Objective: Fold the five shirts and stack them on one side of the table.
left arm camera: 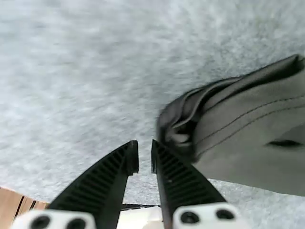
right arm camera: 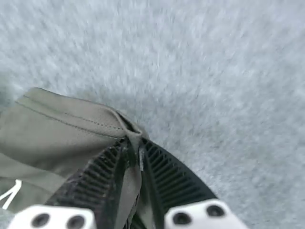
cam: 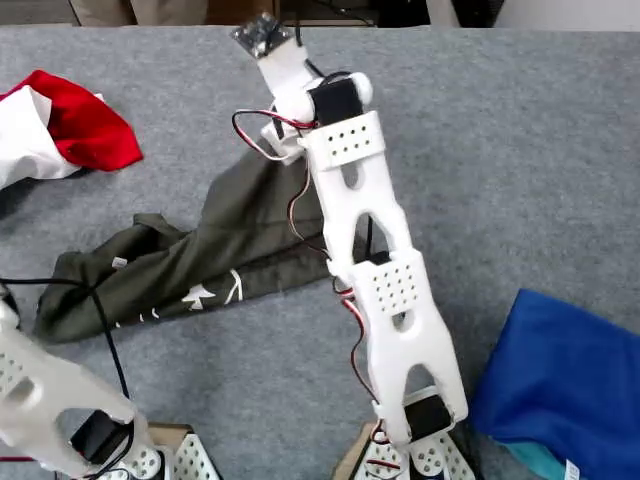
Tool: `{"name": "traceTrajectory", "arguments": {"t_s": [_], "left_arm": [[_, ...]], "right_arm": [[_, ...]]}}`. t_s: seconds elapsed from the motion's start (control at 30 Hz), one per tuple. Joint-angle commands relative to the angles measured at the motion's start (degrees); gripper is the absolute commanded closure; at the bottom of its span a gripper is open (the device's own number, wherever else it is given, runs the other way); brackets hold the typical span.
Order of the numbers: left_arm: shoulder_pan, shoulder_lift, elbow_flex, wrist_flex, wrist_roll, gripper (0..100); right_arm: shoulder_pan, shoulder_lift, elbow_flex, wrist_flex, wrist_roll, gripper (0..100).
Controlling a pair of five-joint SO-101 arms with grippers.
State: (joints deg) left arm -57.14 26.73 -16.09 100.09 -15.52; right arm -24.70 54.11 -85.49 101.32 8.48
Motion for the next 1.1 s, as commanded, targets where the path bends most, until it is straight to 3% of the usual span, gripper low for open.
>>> {"name": "traceTrajectory", "arguments": {"t_s": [0.0, 0.07, 0.23, 0.47, 0.63, 1.07], "left_arm": [[-1.05, -8.84, -0.79, 0.79, -0.09, 94], [0.18, -12.18, -0.79, 0.79, 1.41, 94], [5.01, -17.27, -1.67, 0.62, 14.07, 94], [18.55, -11.47, -4.57, -2.99, 31.38, 93], [21.54, -3.91, -13.1, -5.36, 39.21, 93], [27.43, 12.53, -33.76, -5.01, 49.67, 93]], "right_arm": [[0.75, -9.45, -2.95, 0.79, 0.18, 99.4], [0.75, -12.7, -2.95, 0.79, 0.18, 99.4], [2.51, -18.86, -2.24, 1.05, 0.53, 99.4], [4.35, -18.42, 5.76, 0.88, 4.04, 99.4], [2.07, -15.25, 9.54, 0.79, 7.56, 99.4], [-0.66, -3.38, 9.36, 0.44, 20.4, 99.4]]}}
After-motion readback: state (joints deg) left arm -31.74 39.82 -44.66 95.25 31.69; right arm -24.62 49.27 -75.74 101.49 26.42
